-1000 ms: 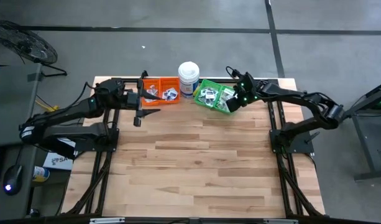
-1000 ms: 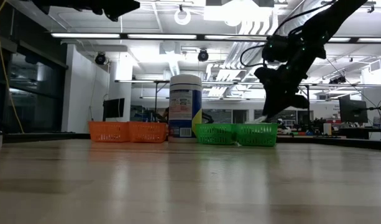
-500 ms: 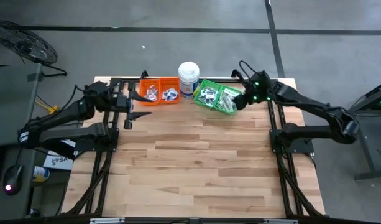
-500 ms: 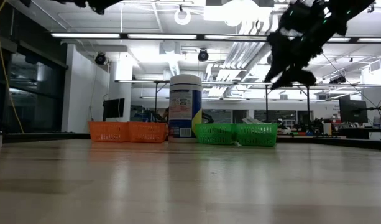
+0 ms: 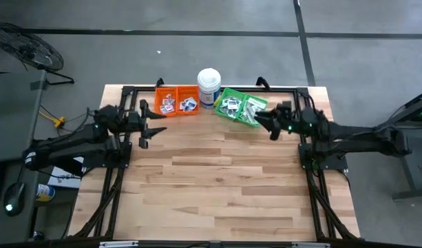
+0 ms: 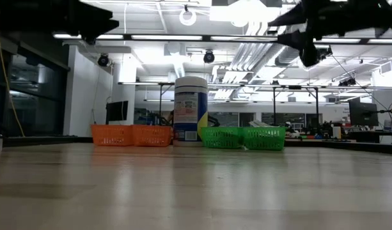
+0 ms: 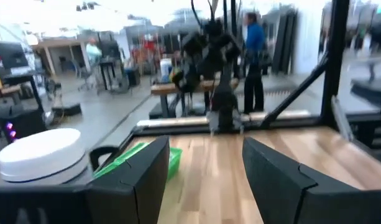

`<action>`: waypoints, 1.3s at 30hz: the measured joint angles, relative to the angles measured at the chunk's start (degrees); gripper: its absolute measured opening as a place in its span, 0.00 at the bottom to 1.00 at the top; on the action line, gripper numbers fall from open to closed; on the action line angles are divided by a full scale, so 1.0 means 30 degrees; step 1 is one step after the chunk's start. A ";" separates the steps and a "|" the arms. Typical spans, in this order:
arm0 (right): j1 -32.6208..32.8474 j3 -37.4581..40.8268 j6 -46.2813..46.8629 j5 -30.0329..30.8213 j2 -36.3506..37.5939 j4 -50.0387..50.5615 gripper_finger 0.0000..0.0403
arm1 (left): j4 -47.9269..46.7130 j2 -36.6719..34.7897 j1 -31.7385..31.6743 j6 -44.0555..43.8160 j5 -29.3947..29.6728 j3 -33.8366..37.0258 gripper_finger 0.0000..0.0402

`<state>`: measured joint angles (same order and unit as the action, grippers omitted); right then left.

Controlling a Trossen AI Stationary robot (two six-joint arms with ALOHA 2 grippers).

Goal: Pick & Place First Aid Supplies
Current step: Return to Home Position

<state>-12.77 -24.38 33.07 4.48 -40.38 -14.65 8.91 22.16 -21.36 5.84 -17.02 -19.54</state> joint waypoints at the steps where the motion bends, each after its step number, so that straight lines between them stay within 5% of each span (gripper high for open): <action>1: 0.0440 0.0897 0.0328 0.0301 0.0016 -0.1578 0.39 | 0.1027 -0.0284 0.0247 -0.0352 0.0212 0.0789 0.50; 8: 0.2474 0.4570 0.0379 0.4257 0.0014 -0.8354 0.38 | 0.3144 -0.1291 0.3059 -0.0621 0.4439 0.3624 0.50; 12: 0.2116 0.6087 0.0679 0.3830 0.0384 -1.0004 0.38 | 0.3834 -0.1373 0.4415 -0.0388 0.6317 0.4805 0.50; 17: 0.1596 0.7938 0.0852 0.1980 0.1352 -1.2287 0.38 | 0.5302 -0.1833 0.4885 -0.0625 0.6438 0.6102 0.50; 29: -0.0669 0.7940 -0.0265 -0.1798 0.4784 -0.8275 0.39 | 0.4121 -0.3906 0.4871 0.0128 0.7255 0.6146 0.50; 39: -0.0783 0.7940 -0.3659 -0.2221 0.7140 -0.2969 0.38 | 0.3393 -0.5269 0.4871 0.0113 0.5426 0.6182 0.50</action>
<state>-15.11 -0.56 22.09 -2.18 -18.96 -23.56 19.09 6.35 -6.74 6.17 -0.74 -0.99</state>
